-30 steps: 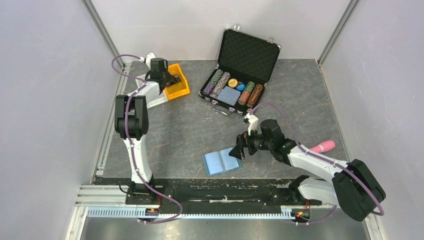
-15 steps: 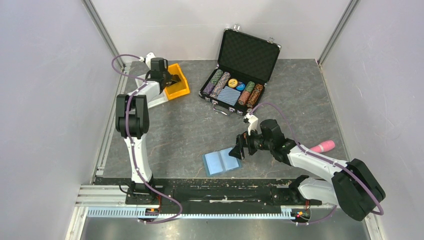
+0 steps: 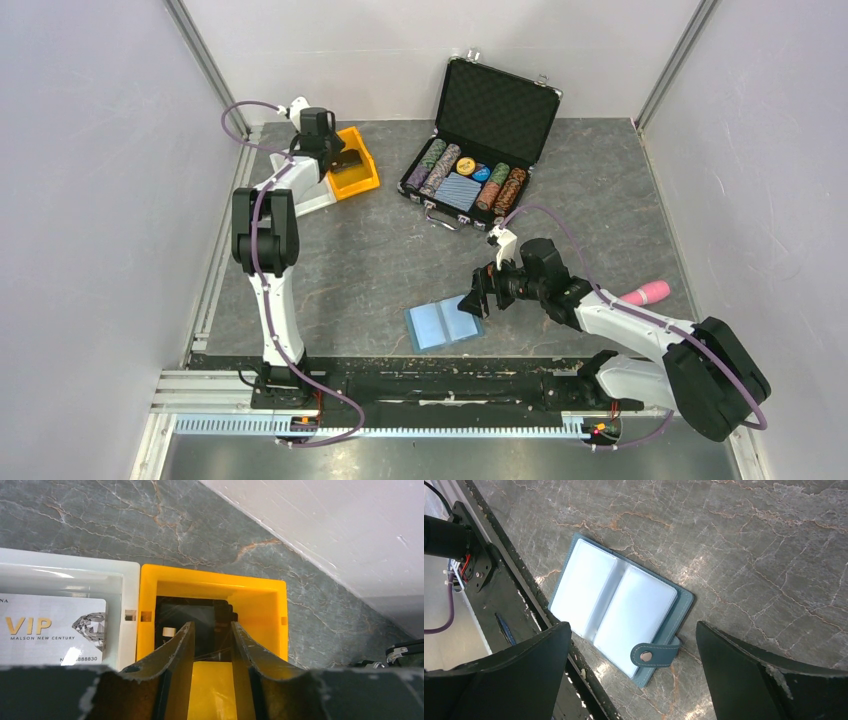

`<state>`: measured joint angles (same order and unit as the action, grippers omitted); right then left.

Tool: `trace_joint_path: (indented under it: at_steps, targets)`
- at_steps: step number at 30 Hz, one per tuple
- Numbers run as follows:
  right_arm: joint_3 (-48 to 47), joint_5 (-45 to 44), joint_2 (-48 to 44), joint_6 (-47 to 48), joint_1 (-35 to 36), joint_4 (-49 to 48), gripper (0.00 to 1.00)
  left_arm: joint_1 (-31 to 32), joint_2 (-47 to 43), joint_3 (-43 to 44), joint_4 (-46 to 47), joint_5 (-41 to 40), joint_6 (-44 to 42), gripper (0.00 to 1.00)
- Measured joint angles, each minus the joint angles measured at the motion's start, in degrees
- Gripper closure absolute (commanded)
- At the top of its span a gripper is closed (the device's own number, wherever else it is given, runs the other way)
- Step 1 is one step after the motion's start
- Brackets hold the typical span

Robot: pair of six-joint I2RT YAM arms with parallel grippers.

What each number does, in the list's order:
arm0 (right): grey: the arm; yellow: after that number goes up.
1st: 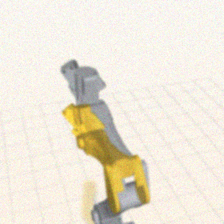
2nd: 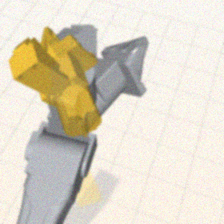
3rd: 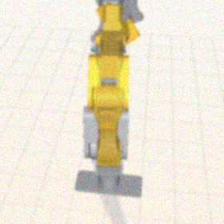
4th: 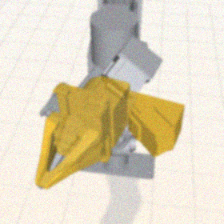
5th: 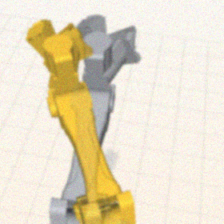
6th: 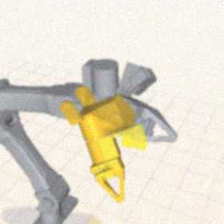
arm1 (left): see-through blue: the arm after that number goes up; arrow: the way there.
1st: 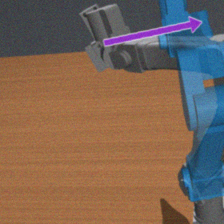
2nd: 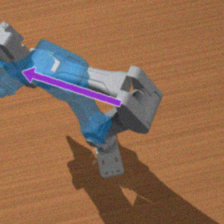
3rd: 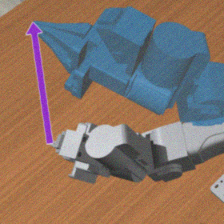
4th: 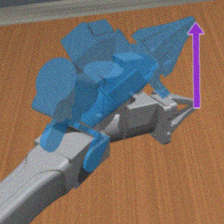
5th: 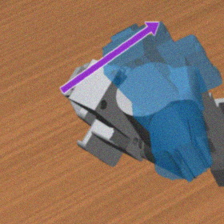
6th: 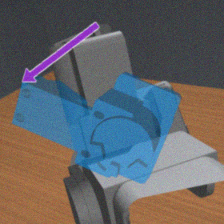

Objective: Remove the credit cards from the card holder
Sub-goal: Place the credit card in the storage box, then adjust the card holder at the center of the board.

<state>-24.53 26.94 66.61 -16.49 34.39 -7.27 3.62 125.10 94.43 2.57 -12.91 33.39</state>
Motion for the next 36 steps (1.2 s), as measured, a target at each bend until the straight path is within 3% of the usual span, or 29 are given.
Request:
trace_joint_path:
  at_steps: [14,22,29,36]
  targets:
    - [-2.6,-1.9,0.5,-0.5,0.0,1.3,0.02,0.0,0.8,3.2,-4.5,1.1,-0.7,0.48]
    - [-2.7,-3.0,0.0,-3.1,0.0,3.2,0.01,0.0,-4.8,6.6,-20.2,7.7,-1.5,0.48]
    - [-2.7,-3.3,-2.2,-5.8,0.0,4.2,0.01,0.0,-23.1,-5.8,-26.8,22.8,-1.1,0.50]
    - [-0.6,-3.0,-3.1,-8.5,0.0,4.0,0.06,2.0,-32.8,-17.8,-31.1,34.6,-1.2,0.51]
